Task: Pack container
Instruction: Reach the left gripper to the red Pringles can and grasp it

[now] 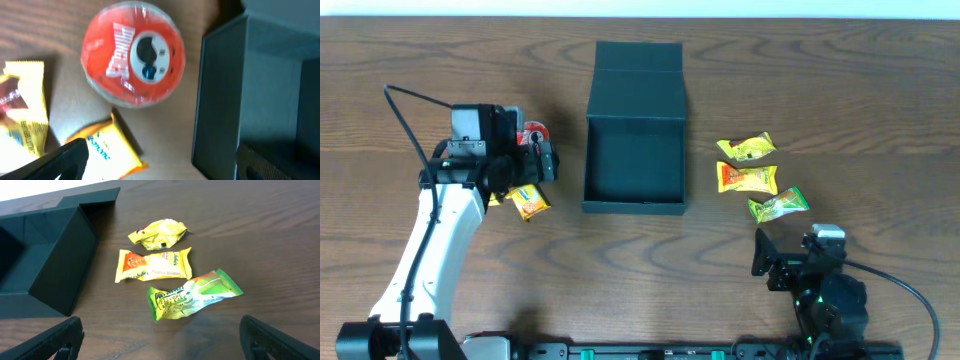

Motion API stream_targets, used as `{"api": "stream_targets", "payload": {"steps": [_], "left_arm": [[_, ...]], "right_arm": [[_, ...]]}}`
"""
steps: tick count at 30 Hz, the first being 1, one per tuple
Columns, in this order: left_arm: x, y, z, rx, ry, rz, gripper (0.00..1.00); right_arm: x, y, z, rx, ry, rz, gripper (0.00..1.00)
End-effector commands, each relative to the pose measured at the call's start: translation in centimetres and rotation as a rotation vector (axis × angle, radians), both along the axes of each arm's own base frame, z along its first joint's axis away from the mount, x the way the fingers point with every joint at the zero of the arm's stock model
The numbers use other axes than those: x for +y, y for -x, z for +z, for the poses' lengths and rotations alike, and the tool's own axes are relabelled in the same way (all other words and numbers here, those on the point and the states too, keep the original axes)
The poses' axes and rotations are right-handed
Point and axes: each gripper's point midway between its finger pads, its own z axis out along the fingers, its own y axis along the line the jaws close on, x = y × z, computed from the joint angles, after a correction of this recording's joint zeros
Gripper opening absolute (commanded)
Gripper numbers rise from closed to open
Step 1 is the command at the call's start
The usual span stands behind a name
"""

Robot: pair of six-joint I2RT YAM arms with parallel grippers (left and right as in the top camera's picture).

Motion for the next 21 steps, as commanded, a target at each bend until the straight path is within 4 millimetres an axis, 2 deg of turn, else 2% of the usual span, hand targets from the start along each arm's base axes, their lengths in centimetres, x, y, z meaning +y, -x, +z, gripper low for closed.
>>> {"api": "stream_targets", "payload": {"steps": [1,5,7,13,21], "left_arm": [[0.9,-1.2,0.9,-0.049,-0.061,0.013,0.95],[3.5,-1.0,-0.2,-0.008,-0.195,0.088,0.95],[4.1,-0.8,-0.7,0.013,-0.223,0.101,0.95],[4.2,-1.3,-0.7,0.001,-0.228,0.104,0.95],[3.7,-2.2,-1.6,-0.018,-0.278,-0.036,0.95]], "right_arm": [[-0.1,0.0,-0.3,0.004,-0.009,-0.008,0.99],[-0.1,0.0,-0.3,0.004,-0.009,-0.008,0.99],[-0.1,0.0,-0.3,0.005,-0.009,-0.008,0.99],[-0.1,0.0,-0.3,0.004,-0.009,-0.008,0.99],[-0.1,0.0,-0.3,0.004,-0.009,-0.008,0.99]]}}
